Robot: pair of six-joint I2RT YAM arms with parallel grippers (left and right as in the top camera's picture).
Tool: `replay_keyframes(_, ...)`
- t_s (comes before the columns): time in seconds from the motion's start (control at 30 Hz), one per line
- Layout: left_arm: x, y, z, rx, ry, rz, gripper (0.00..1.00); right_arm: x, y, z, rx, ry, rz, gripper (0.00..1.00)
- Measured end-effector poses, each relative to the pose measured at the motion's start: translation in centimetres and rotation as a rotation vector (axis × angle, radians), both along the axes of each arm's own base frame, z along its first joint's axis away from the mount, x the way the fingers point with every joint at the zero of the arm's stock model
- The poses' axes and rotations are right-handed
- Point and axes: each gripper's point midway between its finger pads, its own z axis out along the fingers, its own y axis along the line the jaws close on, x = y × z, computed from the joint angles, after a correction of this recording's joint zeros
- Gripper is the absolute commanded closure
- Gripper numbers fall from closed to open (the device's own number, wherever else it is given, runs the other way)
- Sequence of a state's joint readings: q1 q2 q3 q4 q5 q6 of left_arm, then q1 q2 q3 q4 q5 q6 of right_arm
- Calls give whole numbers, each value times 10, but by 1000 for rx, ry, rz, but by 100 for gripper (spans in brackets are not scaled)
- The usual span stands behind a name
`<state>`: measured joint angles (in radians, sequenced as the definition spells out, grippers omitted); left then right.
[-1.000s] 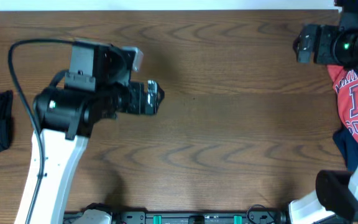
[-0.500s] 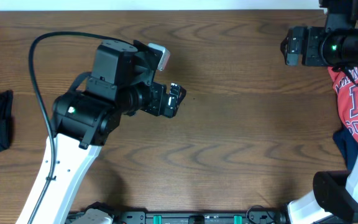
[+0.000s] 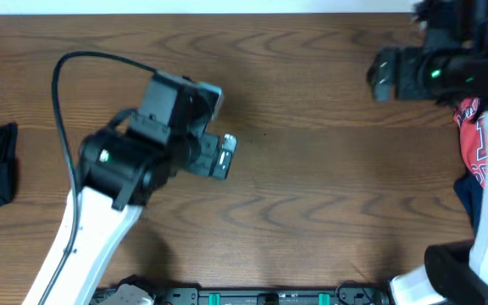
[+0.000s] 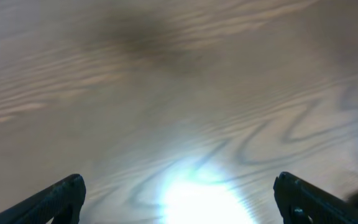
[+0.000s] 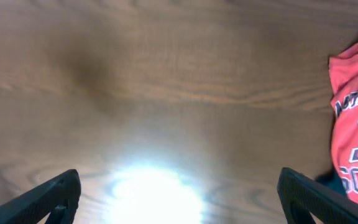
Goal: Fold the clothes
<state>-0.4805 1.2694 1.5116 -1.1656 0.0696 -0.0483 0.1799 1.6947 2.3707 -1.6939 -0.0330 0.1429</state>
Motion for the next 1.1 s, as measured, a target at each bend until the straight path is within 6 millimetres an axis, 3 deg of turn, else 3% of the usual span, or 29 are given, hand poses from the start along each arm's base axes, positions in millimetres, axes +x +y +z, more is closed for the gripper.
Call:
replay_keyframes(0.17,-40,24,45,-23,-170,57,2,-28,18,9,-79,-44,70,1)
replay_keyframes(0.33,-83,60,94,-144,-378,120,2,-47,8,31,-94,-128,53,1)
replay_keyframes(0.43,-102,77,110,-192,-463,145,2,-49,5,34,-98,-138,46,1)
replay_keyframes(0.6,-115,88,118,-217,-514,159,2,-45,6,30,-105,-124,46,1)
replay_keyframes(1.1,-116,90,115,-204,-503,162,2,-44,7,29,-105,-123,46,1)
